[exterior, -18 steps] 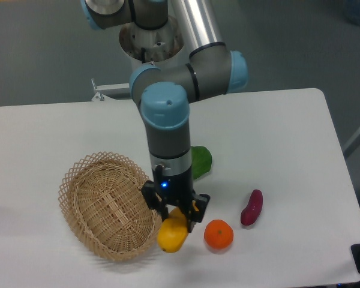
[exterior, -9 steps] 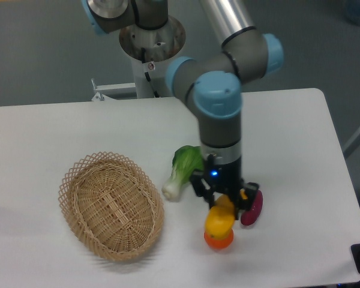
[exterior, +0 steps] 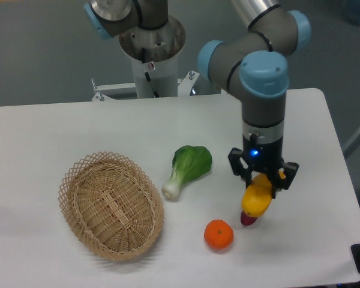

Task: Pick up the mango from the basket
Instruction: 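Carry the held mango up and away from the basket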

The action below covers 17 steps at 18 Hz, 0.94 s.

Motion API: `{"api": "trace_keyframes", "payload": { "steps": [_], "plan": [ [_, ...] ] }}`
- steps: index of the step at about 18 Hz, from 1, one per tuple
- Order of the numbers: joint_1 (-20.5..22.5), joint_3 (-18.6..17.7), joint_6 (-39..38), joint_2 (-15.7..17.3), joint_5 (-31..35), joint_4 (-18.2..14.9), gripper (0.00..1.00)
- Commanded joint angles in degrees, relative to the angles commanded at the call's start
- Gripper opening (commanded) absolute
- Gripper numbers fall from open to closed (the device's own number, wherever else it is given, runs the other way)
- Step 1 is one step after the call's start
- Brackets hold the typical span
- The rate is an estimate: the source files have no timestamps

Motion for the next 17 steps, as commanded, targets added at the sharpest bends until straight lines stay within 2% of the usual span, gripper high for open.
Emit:
{"api": "trace_keyframes", "payload": {
  "steps": [4, 6, 8, 17],
  "plan": [
    [2.2, 0.09, 4.66, 0.44, 0.35, -4.3, 0.5],
    [2.9, 0.0, 6.86, 1.84, 0.61, -5.8, 0.5],
    [3.96, 0.0, 7.66, 2.03, 0.62, -6.16, 0.5],
    [3.96, -0.09, 7.66, 2.11, 0.62, -6.16, 0.5]
  ]
}}
